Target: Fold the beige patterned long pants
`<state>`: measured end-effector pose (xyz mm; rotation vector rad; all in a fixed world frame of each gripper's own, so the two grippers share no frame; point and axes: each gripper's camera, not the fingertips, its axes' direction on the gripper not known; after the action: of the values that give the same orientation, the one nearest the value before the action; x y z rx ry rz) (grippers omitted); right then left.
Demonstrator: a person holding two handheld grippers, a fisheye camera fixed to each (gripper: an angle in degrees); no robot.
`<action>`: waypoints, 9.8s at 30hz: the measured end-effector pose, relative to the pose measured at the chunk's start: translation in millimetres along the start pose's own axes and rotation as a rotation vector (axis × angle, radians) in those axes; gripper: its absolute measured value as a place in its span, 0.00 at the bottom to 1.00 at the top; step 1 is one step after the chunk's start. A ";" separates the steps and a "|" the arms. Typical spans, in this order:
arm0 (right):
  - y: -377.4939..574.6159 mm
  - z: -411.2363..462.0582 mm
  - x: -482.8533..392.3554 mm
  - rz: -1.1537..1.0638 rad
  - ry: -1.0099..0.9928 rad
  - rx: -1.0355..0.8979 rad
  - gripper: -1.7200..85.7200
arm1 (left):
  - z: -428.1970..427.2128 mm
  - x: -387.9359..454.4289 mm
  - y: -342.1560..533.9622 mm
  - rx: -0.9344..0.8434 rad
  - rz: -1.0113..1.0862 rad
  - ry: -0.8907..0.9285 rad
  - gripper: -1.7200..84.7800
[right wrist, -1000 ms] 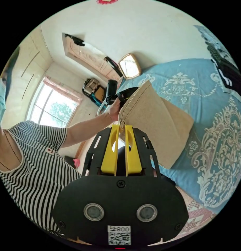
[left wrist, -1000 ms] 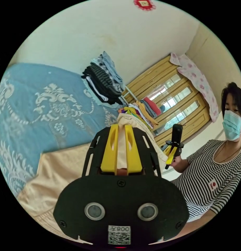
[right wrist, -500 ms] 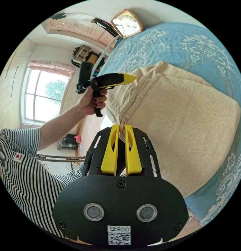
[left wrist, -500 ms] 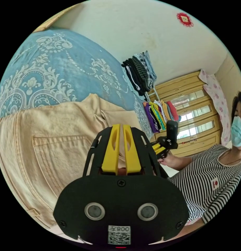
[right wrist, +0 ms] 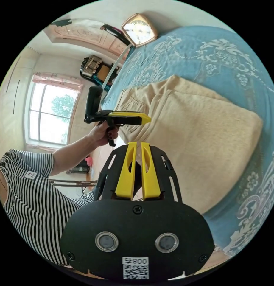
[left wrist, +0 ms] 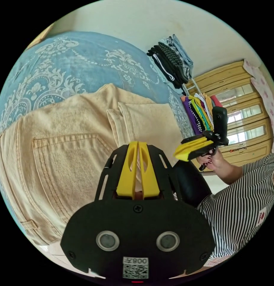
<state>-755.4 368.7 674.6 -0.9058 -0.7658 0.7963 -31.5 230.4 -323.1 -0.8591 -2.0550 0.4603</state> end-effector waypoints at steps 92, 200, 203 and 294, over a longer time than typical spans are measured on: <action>-51.4 -72.5 211.9 0.517 -0.298 0.403 0.05 | 65.2 345.0 178.9 -0.120 0.386 0.020 0.05; -250.6 343.6 -97.1 0.262 -0.346 -0.137 0.09 | 158.1 -91.8 659.7 0.338 -0.639 0.574 0.11; -235.4 333.9 -85.7 0.285 -0.381 -0.112 0.11 | 156.3 -86.1 662.3 0.350 -0.633 0.589 0.11; 288.7 -200.8 45.4 0.188 -0.705 0.504 0.02 | -72.1 134.3 294.6 0.544 -0.419 0.733 0.09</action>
<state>-640.9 444.5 347.6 -0.2259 -1.0255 1.4327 92.1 533.1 -379.3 -0.1964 -1.2780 0.3670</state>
